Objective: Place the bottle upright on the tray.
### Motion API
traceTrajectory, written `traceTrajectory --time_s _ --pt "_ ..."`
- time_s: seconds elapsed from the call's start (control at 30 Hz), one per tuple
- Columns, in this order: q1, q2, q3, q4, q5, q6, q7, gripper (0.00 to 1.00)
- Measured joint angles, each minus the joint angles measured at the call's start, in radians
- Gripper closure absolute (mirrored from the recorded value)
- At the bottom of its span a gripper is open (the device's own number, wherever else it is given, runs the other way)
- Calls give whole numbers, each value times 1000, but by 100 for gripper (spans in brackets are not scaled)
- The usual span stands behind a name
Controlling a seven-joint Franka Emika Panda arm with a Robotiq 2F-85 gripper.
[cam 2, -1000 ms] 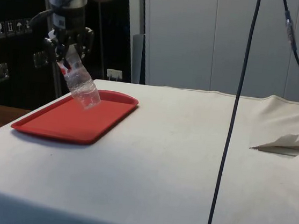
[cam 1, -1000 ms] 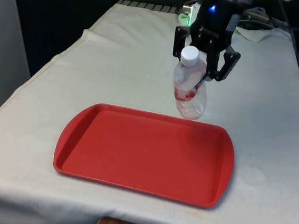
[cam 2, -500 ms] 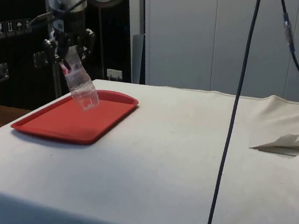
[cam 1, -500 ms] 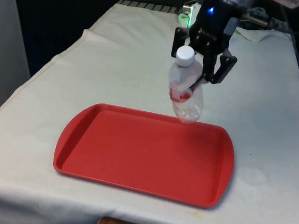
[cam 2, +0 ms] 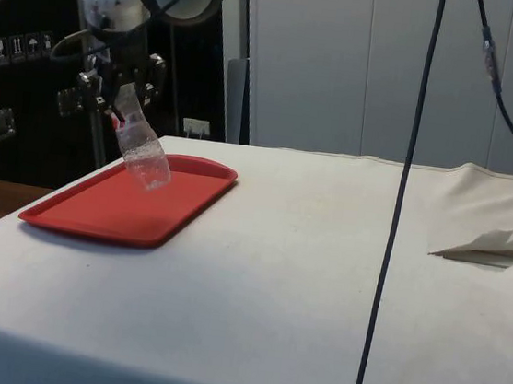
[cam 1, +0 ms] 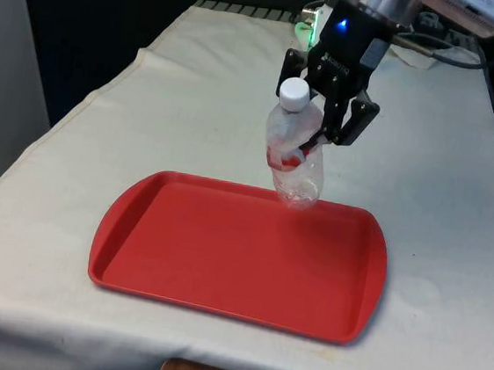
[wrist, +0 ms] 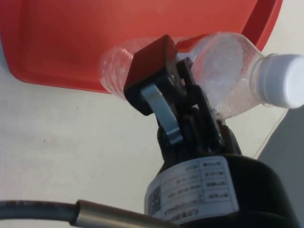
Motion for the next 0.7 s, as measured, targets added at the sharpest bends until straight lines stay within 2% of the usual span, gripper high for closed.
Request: traceTrajectory --time_s 0.07,0.27,0.7 --pt "0 1 0 0 -8 0 10 100" --pt "0 10 0 0 -61 -3 92 100" --pt "1 20 0 0 -142 -16 209 100"
